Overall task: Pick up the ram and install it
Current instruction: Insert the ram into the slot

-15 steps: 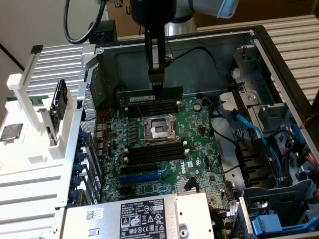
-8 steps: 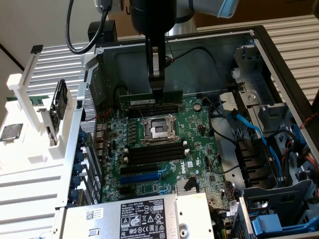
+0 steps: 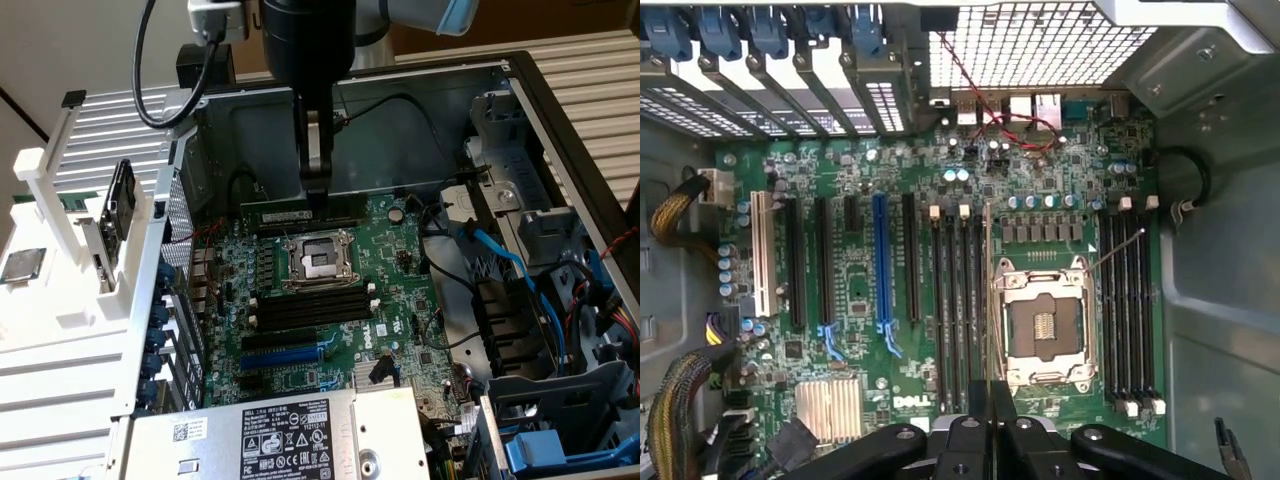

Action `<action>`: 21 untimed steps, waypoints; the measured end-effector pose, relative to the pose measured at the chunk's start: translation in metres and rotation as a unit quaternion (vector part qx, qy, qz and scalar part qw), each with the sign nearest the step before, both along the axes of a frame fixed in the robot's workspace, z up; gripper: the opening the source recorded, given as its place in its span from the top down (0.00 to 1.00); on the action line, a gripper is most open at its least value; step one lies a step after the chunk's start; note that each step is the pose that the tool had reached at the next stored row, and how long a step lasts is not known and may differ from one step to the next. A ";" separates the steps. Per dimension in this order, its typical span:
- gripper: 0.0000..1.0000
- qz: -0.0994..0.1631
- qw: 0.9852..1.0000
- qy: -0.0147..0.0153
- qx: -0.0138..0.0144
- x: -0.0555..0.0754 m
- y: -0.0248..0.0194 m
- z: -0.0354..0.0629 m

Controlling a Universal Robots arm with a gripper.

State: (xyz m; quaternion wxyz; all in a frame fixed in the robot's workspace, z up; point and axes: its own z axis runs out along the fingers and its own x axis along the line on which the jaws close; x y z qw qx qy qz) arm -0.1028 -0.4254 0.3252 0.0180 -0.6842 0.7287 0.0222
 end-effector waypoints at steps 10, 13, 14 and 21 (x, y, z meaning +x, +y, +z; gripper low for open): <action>0.88 0.000 1.000 0.000 0.000 0.004 -0.0003 -0.0159; 0.88 0.000 1.000 -0.003 0.000 0.004 -0.0003 -0.0192; 0.88 0.000 1.000 -0.004 0.000 0.004 -0.0003 -0.0200; 0.88 0.000 1.000 -0.008 0.001 0.004 -0.0032 -0.0251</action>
